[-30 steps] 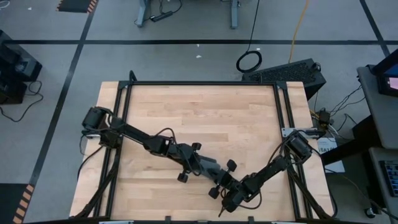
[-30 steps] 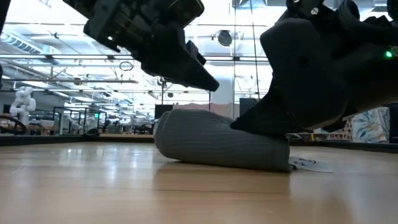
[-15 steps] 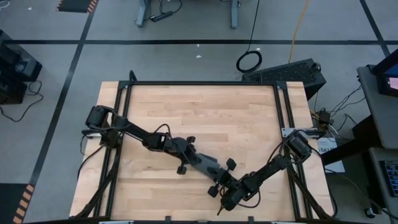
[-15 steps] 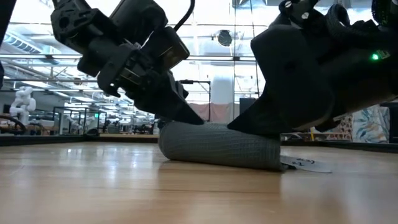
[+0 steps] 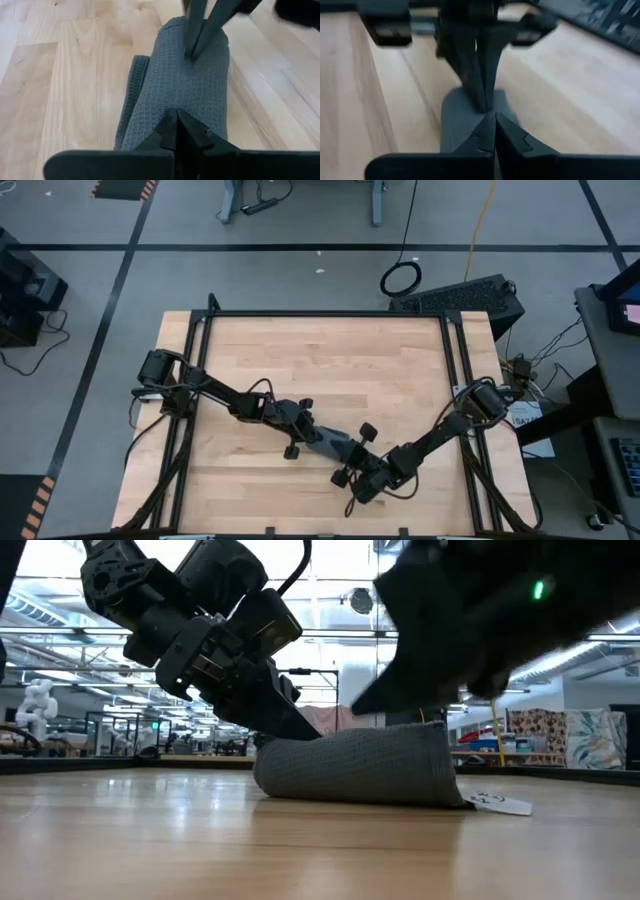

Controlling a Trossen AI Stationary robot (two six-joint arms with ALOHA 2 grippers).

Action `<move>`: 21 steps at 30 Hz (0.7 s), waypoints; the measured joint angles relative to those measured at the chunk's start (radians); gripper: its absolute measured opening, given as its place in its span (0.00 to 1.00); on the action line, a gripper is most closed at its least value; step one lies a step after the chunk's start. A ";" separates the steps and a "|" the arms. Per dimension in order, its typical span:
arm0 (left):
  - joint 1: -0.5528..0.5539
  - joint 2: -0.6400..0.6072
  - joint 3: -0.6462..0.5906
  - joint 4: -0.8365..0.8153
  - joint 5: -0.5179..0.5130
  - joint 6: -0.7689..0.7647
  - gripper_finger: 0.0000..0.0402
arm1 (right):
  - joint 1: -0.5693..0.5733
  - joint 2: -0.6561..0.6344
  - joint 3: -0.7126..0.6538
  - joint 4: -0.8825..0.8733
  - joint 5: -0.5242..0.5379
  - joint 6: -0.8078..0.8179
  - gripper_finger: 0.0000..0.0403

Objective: Roll towel into tight, uniform cylinder
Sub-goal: Roll the towel

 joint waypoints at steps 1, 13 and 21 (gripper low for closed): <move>0.000 0.000 0.000 -0.001 0.000 0.000 0.02 | -0.010 0.011 -0.016 0.037 -0.024 0.001 0.00; 0.000 -0.001 0.001 -0.060 -0.027 0.027 0.02 | -0.054 0.088 -0.238 0.648 -0.082 -0.095 0.00; 0.007 -0.011 0.000 -0.092 -0.056 0.029 0.02 | -0.131 0.088 -0.239 0.689 -0.178 -0.176 0.00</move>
